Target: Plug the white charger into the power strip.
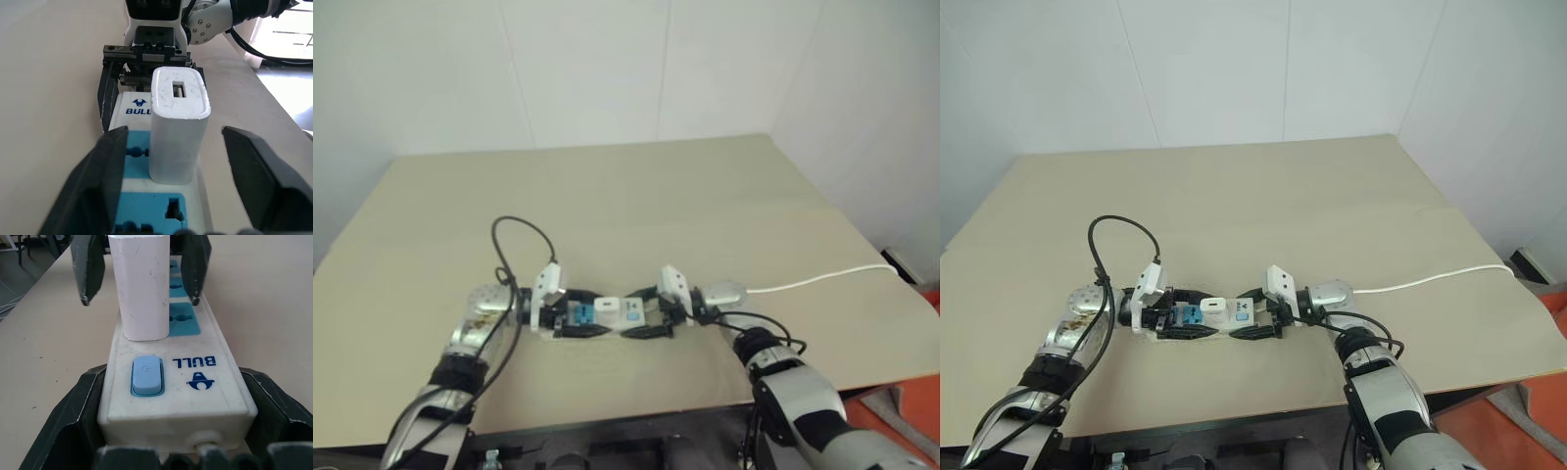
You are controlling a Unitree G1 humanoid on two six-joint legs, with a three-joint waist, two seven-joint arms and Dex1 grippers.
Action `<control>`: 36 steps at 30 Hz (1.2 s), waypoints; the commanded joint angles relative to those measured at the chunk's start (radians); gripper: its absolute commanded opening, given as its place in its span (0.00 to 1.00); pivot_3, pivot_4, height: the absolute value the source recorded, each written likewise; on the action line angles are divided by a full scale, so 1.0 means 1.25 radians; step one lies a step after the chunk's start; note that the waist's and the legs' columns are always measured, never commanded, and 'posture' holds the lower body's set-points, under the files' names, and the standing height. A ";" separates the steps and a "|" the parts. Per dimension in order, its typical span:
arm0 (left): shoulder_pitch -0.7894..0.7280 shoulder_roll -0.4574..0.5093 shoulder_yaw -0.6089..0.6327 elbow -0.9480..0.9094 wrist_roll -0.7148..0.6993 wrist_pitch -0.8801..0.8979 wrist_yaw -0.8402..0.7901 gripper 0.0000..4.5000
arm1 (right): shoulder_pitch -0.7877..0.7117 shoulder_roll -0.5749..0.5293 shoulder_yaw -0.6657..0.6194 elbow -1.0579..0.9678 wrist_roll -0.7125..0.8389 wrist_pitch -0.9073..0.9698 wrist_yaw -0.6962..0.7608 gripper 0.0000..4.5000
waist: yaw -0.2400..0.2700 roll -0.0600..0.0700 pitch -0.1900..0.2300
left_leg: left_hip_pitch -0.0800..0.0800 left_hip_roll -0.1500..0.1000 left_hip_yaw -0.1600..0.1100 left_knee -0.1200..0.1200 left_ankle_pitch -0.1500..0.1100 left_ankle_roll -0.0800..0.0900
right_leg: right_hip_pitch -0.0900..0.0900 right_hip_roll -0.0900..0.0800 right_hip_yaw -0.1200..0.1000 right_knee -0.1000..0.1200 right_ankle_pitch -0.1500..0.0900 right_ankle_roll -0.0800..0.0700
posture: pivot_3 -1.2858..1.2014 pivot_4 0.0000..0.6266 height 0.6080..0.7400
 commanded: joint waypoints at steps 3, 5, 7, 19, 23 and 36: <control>-0.006 0.024 0.030 -0.077 -0.048 0.064 -0.018 0.99 | -0.008 0.004 -0.007 -0.015 0.006 0.002 0.010 0.76 | 0.000 0.000 0.000 | -0.001 0.000 0.000 0.000 0.000 0.000 | -0.001 0.000 0.000 0.000 0.000 0.000 | 0.52 0.24 1.00; -0.016 0.040 0.042 -0.115 -0.066 0.100 -0.017 0.99 | -0.007 0.005 -0.007 -0.015 0.006 0.002 0.010 0.76 | 0.000 0.000 0.000 | -0.002 0.000 0.000 0.000 0.000 0.000 | -0.002 0.000 0.000 0.000 0.000 0.000 | 0.52 0.24 1.00; -0.049 0.093 0.048 -0.156 -0.104 0.202 -0.056 0.99 | -0.007 0.006 -0.007 -0.016 0.006 0.005 0.009 0.76 | 0.000 0.000 0.000 | -0.003 0.000 0.000 0.000 0.000 0.000 | -0.003 0.000 0.000 0.000 0.000 0.000 | 0.52 0.24 1.00; -0.181 0.193 0.135 -0.097 -0.136 0.260 -0.074 1.00 | 0.003 -0.001 -0.011 -0.045 0.010 0.051 -0.004 0.99 | -0.001 0.000 0.000 | -0.004 0.000 0.000 0.000 0.000 0.000 | -0.004 0.000 0.000 0.000 0.000 0.000 | 0.52 0.24 1.00; -0.174 0.208 0.137 -0.081 -0.128 0.244 -0.080 1.00 | 0.017 -0.026 -0.027 -0.087 0.025 0.055 -0.008 0.99 | 0.001 0.000 0.000 | -0.005 0.000 0.000 0.000 0.000 0.000 | -0.005 0.000 0.000 0.000 0.000 0.000 | 0.52 0.24 1.00; -0.160 0.259 0.140 -0.054 -0.112 0.247 -0.086 1.00 | 0.121 -0.192 -0.079 -0.397 0.125 0.217 0.007 0.99 | 0.018 0.000 0.001 | -0.008 0.000 0.000 0.000 0.000 0.000 | -0.006 0.000 -0.001 -0.001 0.000 0.000 | 0.52 0.24 1.00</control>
